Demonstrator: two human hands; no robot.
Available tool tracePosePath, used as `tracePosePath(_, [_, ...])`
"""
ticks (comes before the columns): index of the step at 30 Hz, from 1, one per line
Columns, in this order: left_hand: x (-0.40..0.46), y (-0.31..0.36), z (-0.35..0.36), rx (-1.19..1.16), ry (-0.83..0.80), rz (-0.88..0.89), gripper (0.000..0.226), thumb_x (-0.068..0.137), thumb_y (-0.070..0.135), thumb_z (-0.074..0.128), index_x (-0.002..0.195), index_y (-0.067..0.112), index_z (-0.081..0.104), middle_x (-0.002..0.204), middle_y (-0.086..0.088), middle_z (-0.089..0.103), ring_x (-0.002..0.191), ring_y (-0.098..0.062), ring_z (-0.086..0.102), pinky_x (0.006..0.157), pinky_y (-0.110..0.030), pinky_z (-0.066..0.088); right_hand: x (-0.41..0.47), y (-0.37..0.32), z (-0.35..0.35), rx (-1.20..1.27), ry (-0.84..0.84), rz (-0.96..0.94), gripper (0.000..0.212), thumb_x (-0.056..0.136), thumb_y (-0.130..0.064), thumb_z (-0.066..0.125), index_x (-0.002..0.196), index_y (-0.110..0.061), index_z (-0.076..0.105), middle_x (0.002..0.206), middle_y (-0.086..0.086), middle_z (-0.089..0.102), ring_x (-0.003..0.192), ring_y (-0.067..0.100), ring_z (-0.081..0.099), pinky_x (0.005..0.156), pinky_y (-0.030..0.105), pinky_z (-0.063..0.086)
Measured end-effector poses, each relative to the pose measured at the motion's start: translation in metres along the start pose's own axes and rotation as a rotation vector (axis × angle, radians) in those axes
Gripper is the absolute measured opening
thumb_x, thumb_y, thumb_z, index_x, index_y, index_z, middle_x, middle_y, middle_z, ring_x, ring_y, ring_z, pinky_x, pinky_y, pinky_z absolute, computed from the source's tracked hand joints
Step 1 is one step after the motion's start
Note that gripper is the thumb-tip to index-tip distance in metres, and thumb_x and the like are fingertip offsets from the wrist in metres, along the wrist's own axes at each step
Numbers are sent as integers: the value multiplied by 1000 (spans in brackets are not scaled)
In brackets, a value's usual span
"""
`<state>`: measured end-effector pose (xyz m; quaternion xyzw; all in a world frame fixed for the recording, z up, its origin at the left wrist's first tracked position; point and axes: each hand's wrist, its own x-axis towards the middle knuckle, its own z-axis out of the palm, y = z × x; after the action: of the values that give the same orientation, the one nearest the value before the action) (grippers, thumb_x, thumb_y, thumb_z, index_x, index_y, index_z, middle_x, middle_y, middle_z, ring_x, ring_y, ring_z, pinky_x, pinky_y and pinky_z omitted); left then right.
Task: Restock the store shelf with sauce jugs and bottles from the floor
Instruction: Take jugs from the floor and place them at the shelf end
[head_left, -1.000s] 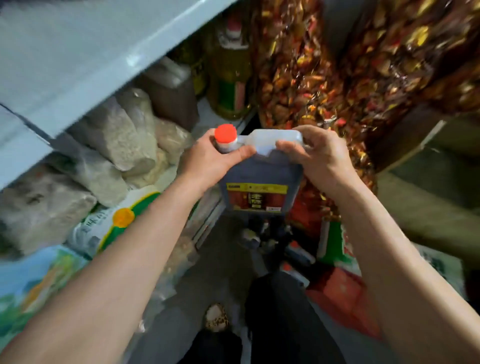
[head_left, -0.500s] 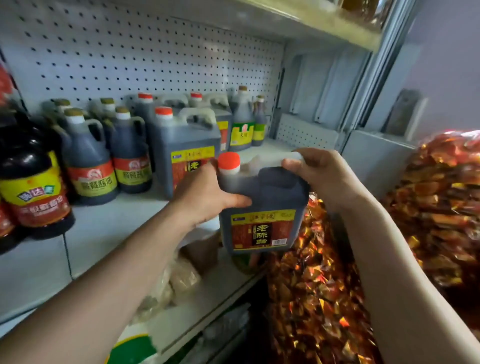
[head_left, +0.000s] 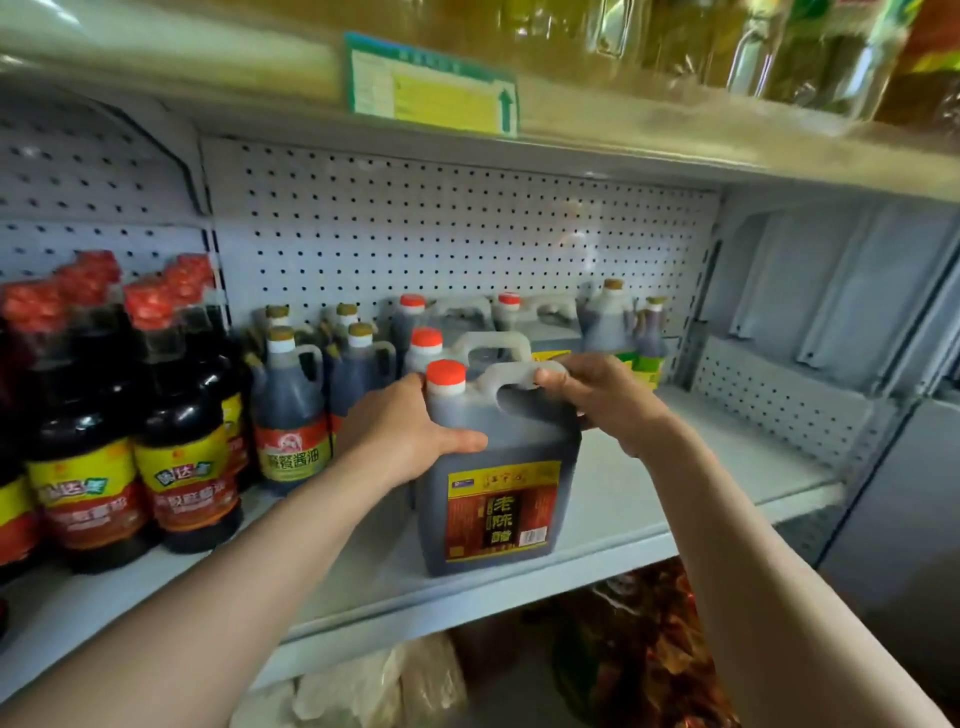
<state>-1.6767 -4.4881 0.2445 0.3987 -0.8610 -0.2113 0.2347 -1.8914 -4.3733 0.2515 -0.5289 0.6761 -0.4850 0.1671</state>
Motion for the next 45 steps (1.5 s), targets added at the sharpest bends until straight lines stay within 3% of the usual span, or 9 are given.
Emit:
tracePosePath(6, [0,-13,8,25,-39,44,110,55,78,76,148,38,32,147,0,52,131,-27,52,98,-36,47,-10,28,-3,58,-193,-49,77,73,-45,84,138,-20,52,134,6,62,126,18,59,102,36,50])
tracePosePath(9, [0,-39,32,-69,-200,133,151,37,85,73,158,34,-1,168,1,-4,153,-22,11,121,-42,26,-16,48,3,105,-304,-46,102,70,-18,88,154,-27,30,147,0,53,137,16,50,109,41,48])
tracePosePath(12, [1,-55,54,-129,-268,161,145,44,72,81,160,27,6,159,6,-35,150,-6,-1,117,-18,11,-13,59,6,137,-332,-61,103,72,-7,85,155,-29,27,148,-1,52,139,18,49,109,41,48])
tracePosePath(16, [8,-61,62,-187,-240,133,157,29,90,73,158,19,19,166,0,19,143,-10,37,112,-25,39,-8,58,3,137,-339,-106,100,70,1,82,153,-24,32,149,-1,51,139,16,48,106,32,49])
tracePosePath(19, [12,-61,68,-255,-154,173,159,37,73,83,158,29,-11,166,14,5,144,-10,34,110,-37,43,-1,59,3,145,-350,-126,96,72,5,81,152,-20,34,150,1,51,139,17,48,103,29,48])
tracePosePath(30, [26,-40,68,-262,-151,92,151,61,42,92,153,25,-26,161,1,30,140,-21,41,111,-43,42,17,56,-5,105,-319,-38,98,71,-3,82,154,-21,34,148,10,52,137,28,50,104,44,52])
tracePosePath(36, [9,-20,57,-190,63,184,156,55,43,95,153,23,-25,166,-1,-16,154,-14,-4,124,-37,15,9,50,-5,-178,-145,-32,133,56,-31,96,159,-33,13,149,-3,46,139,17,45,111,40,46])
tracePosePath(42, [5,15,45,-18,218,336,149,61,39,93,155,28,-22,166,-11,-6,154,-26,5,121,-37,20,-4,49,3,-361,38,-103,134,49,-58,85,156,-39,8,147,4,50,136,28,49,109,48,44])
tracePosePath(45, [5,20,48,115,214,299,148,60,43,93,155,28,-19,155,-18,10,144,-35,23,113,-41,32,-3,44,1,-379,29,-73,129,56,-42,93,156,-35,12,143,7,53,132,31,52,107,47,45])
